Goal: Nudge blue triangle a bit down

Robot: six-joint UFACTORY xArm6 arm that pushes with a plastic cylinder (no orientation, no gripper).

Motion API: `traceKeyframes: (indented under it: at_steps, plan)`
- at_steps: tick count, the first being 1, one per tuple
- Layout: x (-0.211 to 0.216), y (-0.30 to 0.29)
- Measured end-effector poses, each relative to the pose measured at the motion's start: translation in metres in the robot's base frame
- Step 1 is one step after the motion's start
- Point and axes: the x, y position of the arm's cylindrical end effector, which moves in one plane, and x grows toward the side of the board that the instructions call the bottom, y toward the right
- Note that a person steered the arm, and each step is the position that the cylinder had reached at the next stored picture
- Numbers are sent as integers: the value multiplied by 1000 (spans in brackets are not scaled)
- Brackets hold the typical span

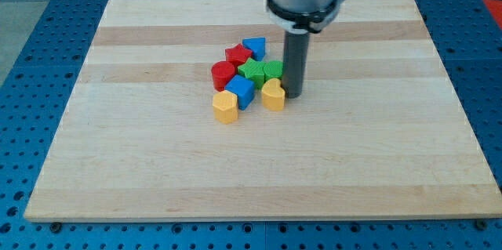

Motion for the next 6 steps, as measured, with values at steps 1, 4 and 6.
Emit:
traceKeyframes:
  at_steps: [1, 4, 6]
  plan:
    - [0, 7]
    - [-141, 56]
    - [-127, -24]
